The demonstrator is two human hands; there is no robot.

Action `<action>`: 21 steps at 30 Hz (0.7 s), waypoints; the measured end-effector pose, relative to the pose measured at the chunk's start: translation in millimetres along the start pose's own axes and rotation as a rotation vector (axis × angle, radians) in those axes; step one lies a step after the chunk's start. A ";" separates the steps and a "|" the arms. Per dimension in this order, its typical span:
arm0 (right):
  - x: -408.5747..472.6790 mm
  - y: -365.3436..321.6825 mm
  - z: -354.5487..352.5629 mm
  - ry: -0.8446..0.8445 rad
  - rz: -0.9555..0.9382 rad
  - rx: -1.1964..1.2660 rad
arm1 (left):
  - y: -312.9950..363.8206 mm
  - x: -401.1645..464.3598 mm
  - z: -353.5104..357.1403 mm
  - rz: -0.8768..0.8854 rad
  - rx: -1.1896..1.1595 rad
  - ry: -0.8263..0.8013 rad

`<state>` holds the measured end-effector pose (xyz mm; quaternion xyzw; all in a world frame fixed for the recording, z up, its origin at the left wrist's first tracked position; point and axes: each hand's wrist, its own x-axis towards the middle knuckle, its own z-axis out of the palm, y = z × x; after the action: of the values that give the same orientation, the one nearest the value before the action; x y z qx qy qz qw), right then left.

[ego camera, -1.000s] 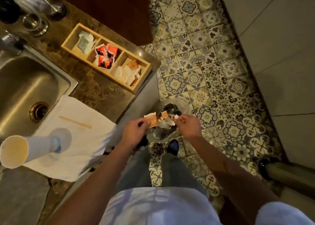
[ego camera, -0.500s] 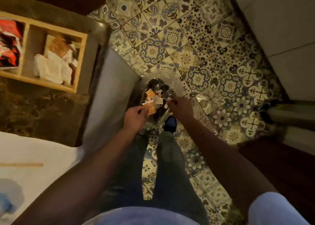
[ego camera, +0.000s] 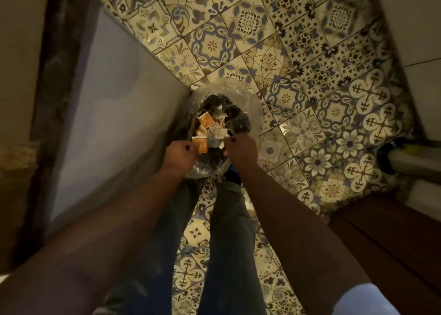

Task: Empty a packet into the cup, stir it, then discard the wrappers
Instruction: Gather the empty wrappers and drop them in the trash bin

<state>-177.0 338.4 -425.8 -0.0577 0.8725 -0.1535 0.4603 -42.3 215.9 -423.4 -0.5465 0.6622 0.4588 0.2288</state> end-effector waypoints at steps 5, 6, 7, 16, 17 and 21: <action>28.0 8.6 17.6 0.006 0.043 -0.026 | -2.7 29.1 16.1 -0.051 -0.013 0.019; 33.1 9.9 21.3 0.003 0.071 -0.017 | -2.5 33.8 19.4 -0.053 -0.018 0.018; 38.4 10.9 25.2 -0.005 0.092 -0.005 | -2.4 38.1 23.0 -0.051 -0.021 0.013; 58.1 2.4 37.6 -0.045 0.141 -0.097 | 3.7 55.1 37.8 -0.055 0.026 -0.004; 59.8 2.6 37.2 -0.047 0.147 -0.070 | 5.5 55.3 39.1 -0.066 0.019 -0.016; 56.5 -0.4 25.5 -0.042 0.138 -0.104 | 13.8 47.1 41.4 -0.136 0.067 -0.110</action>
<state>-188.2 318.8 -483.6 -0.0246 0.8713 -0.0746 0.4844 -77.4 226.9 -476.1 -0.5560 0.6251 0.4493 0.3135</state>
